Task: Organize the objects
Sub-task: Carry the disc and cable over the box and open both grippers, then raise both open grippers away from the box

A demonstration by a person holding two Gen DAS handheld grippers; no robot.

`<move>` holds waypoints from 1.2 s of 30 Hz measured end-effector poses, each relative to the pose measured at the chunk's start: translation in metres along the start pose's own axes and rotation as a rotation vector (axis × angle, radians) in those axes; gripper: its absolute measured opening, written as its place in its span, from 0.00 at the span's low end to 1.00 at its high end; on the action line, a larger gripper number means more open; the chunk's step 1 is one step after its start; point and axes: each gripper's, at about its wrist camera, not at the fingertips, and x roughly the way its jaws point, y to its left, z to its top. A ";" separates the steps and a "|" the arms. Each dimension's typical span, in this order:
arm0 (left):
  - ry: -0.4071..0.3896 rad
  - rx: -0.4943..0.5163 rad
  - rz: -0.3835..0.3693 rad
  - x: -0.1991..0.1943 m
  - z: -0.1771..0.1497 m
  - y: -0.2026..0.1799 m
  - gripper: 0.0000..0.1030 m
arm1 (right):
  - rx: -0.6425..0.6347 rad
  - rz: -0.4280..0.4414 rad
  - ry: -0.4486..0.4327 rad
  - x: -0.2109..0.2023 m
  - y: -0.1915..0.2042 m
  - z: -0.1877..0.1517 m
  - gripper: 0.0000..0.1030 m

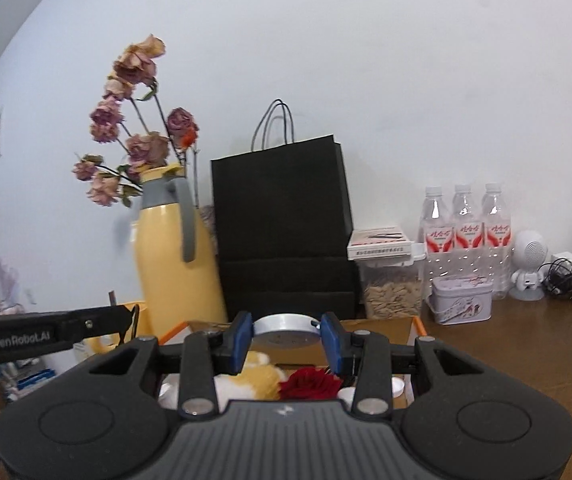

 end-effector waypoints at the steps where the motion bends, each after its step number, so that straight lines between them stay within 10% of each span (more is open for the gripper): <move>1: 0.001 -0.013 0.016 0.007 0.000 0.001 0.13 | 0.002 -0.011 -0.002 0.005 0.000 0.000 0.35; 18: 0.058 -0.023 0.098 0.053 -0.021 0.015 0.13 | 0.017 -0.078 0.059 0.043 -0.015 -0.019 0.36; 20: 0.047 -0.010 0.093 0.050 -0.022 0.012 0.24 | 0.014 -0.076 0.067 0.043 -0.015 -0.020 0.36; 22: 0.034 -0.004 0.103 0.048 -0.024 0.010 0.74 | 0.014 -0.079 0.085 0.044 -0.017 -0.021 0.37; 23: 0.021 0.006 0.125 0.046 -0.026 0.008 0.84 | 0.017 -0.081 0.094 0.044 -0.018 -0.022 0.42; 24: 0.003 0.020 0.156 0.043 -0.027 0.006 1.00 | 0.021 -0.080 0.101 0.043 -0.019 -0.024 0.60; 25: -0.016 0.033 0.187 0.040 -0.029 0.004 1.00 | 0.027 -0.083 0.103 0.043 -0.020 -0.025 0.83; 27: -0.041 0.054 0.227 0.036 -0.032 0.000 1.00 | 0.026 -0.086 0.098 0.040 -0.021 -0.026 0.98; 36: -0.046 0.036 0.199 0.027 -0.032 0.002 1.00 | 0.011 -0.096 0.091 0.031 -0.019 -0.024 1.00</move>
